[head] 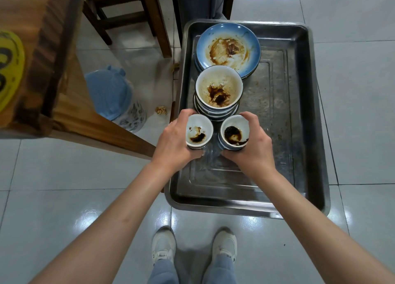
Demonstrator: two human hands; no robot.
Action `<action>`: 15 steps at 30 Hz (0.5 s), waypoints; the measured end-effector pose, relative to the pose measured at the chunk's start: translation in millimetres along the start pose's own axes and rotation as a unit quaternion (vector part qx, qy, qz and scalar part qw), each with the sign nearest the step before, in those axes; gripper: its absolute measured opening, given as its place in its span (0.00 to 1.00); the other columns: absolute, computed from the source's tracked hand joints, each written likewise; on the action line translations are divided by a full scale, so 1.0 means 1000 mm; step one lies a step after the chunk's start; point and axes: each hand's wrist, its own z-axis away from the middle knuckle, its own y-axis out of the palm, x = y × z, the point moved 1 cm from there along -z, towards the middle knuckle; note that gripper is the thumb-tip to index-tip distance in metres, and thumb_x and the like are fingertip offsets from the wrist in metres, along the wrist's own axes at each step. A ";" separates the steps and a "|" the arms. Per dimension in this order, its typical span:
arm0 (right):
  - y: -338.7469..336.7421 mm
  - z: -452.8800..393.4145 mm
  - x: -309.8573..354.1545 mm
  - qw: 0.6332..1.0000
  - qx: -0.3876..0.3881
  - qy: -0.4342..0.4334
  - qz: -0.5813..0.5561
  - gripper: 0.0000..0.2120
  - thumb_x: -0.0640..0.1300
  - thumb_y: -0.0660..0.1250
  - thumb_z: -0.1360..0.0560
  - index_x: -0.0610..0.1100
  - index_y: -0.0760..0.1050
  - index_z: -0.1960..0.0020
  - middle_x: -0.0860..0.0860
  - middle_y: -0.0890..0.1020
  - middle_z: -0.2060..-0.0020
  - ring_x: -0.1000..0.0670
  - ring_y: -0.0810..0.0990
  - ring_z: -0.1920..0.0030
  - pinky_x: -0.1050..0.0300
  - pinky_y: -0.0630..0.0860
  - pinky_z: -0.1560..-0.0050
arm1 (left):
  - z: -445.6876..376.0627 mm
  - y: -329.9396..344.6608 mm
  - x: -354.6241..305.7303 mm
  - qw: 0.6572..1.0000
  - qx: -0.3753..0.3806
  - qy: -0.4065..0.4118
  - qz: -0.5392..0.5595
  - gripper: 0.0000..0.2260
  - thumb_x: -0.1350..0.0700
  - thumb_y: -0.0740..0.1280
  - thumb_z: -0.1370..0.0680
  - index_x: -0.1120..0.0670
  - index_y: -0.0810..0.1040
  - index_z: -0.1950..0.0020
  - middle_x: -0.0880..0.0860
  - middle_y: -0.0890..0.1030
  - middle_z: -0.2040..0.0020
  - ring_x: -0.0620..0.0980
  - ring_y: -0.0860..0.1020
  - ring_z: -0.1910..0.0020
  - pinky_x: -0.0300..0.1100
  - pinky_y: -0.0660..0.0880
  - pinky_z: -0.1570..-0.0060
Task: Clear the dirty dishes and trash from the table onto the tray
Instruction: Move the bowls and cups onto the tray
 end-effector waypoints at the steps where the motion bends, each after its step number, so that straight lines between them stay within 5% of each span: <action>1: 0.000 0.000 0.000 1.000 -0.001 0.001 -0.003 0.40 0.43 0.80 0.43 0.54 0.63 0.38 0.56 0.74 0.52 0.52 0.73 0.52 0.57 0.70 0.54 | 0.000 0.000 0.000 1.000 0.001 0.002 0.003 0.36 0.53 0.80 0.40 0.47 0.63 0.39 0.45 0.72 0.53 0.44 0.71 0.54 0.32 0.64 0.60; 15: 0.004 0.001 0.004 1.000 0.005 -0.002 -0.006 0.44 0.43 0.81 0.44 0.56 0.59 0.37 0.59 0.72 0.52 0.55 0.71 0.52 0.59 0.68 0.54 | -0.002 -0.002 0.002 1.000 0.026 0.005 0.016 0.37 0.53 0.80 0.40 0.46 0.63 0.38 0.46 0.75 0.51 0.47 0.74 0.50 0.41 0.69 0.56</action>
